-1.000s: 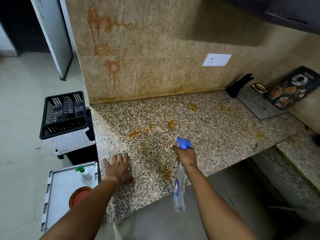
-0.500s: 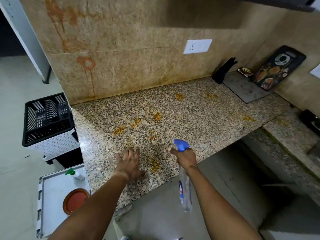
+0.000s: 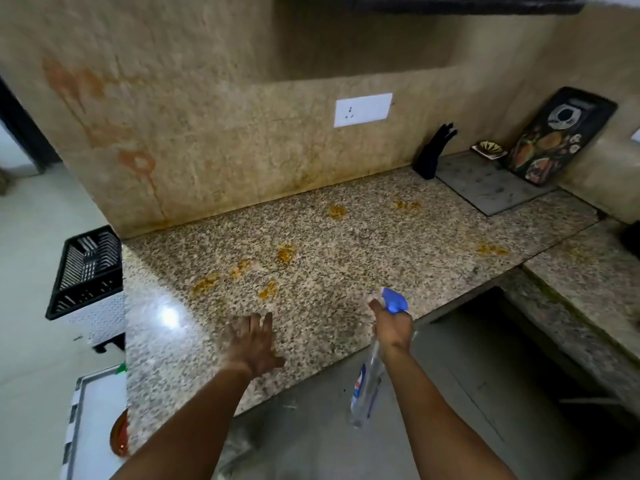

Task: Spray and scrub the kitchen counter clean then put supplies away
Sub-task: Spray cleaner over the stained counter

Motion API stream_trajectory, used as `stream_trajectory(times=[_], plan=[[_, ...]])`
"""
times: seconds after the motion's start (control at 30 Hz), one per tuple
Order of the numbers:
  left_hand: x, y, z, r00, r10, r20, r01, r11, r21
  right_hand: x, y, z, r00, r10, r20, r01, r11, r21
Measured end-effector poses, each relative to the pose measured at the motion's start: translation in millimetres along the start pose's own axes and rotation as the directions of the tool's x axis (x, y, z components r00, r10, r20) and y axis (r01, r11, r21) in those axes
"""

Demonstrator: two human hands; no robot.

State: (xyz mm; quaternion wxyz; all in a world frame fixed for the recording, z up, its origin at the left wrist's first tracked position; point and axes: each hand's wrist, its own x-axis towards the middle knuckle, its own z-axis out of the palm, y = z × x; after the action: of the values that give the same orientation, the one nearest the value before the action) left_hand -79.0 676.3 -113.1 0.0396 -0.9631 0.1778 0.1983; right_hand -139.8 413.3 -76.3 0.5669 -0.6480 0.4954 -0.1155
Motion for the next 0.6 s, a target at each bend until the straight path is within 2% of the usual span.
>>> stream_trajectory(times=[0.1,0.17,0.27,0.37,0.43,0.5,0.6], plan=[[11,50,-17,0.999,0.042,-0.007,-0.042,0.999,0.006,27,-8,-35,0.998,-0.054,0.039,0.057,0.996,-0.070],[24,90,-26,0.996,0.086,-0.020,-0.087,0.996,-0.038,43,-12,-57,0.981,-0.106,0.164,0.120,0.990,-0.078],[45,155,-46,0.985,0.170,-0.014,-0.170,0.970,-0.174,63,-26,-91,0.916,-0.219,0.336,0.205,0.976,0.077],[66,227,-68,0.951,0.309,0.023,-0.279,0.886,-0.371,87,-36,-140,0.903,-0.314,0.294,0.272,0.946,0.173],[75,279,-84,0.887,0.456,0.081,-0.353,0.779,-0.518,106,-43,-177,0.905,-0.334,0.265,0.279,0.934,0.224],[78,332,-106,0.812,0.568,0.130,-0.352,0.656,-0.668,124,-60,-211,0.897,-0.369,0.245,0.300,0.913,0.277],[85,407,-136,0.653,0.748,0.118,-0.385,0.462,-0.799,149,-96,-257,0.884,-0.422,0.201,0.339,0.874,0.348]])
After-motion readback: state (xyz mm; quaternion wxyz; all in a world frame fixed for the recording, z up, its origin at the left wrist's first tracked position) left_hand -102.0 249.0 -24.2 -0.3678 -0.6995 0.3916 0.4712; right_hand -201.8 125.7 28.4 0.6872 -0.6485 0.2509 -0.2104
